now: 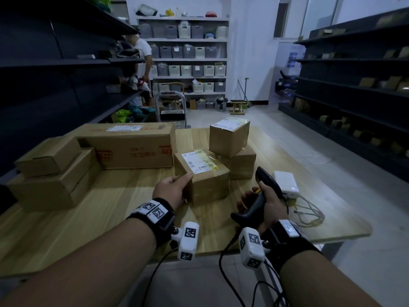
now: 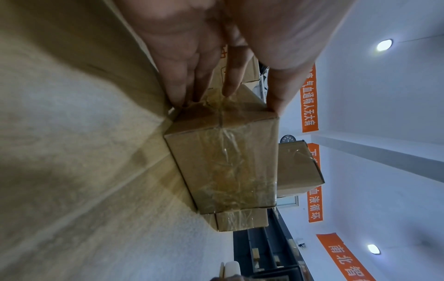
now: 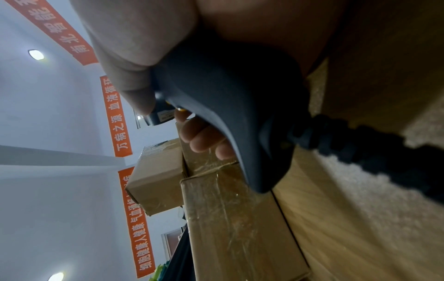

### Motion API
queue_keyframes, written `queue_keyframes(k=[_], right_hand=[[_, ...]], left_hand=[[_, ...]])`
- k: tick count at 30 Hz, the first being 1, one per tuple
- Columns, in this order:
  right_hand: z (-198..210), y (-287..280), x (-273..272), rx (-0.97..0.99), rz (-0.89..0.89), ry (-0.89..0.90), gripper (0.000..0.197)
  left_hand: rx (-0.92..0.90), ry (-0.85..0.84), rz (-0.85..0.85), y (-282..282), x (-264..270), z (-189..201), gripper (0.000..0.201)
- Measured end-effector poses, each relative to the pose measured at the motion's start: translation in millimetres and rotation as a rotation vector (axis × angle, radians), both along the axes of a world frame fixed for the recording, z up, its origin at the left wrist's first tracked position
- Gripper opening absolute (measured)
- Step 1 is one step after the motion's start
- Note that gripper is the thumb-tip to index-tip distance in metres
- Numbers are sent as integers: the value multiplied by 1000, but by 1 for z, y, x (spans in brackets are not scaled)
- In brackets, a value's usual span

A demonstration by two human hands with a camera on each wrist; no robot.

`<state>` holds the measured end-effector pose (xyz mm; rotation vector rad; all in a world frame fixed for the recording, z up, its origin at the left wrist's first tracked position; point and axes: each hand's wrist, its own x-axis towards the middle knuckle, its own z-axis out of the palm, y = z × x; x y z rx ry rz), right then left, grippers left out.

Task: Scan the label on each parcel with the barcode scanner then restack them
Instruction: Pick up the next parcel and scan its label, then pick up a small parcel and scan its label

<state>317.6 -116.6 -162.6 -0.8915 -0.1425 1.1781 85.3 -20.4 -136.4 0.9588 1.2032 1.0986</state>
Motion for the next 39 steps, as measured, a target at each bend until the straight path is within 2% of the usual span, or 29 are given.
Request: queue_keyframes(k=[4, 7, 10, 15, 18, 21, 24, 27, 32, 36, 39], right_hand=[[-3, 2, 0, -4, -18, -15, 30], [-7, 3, 1, 6, -35, -44, 29], [-7, 2, -3, -5, -56, -59, 30], [17, -8, -25, -20, 13, 17, 34], [39, -12, -55, 109, 113, 107, 40], [64, -9, -96, 219, 217, 116, 46], [79, -1, -136, 267, 308, 79, 28], [71, 15, -169, 212, 355, 37, 25], [45, 30, -205, 60, 433, 117, 45], [16, 42, -214, 43, 440, 149, 28], [9, 48, -214, 84, 458, 162, 26]], left_hand=[[-18, -45, -4, -3, -4, -2, 52], [-4, -27, -12, -3, -8, -5, 51], [1, 0, 1, -9, -17, 0, 40], [39, 0, 44, -14, -46, 8, 36], [68, 7, 74, -14, -72, 10, 37], [100, 14, 144, -12, -103, 15, 44], [120, 40, 212, -12, -135, 25, 44], [181, 118, 262, -18, -166, 40, 32], [334, 310, 355, -27, -210, 64, 22], [401, 433, 483, -14, -239, 86, 27], [413, 592, 568, 6, -262, 98, 32]])
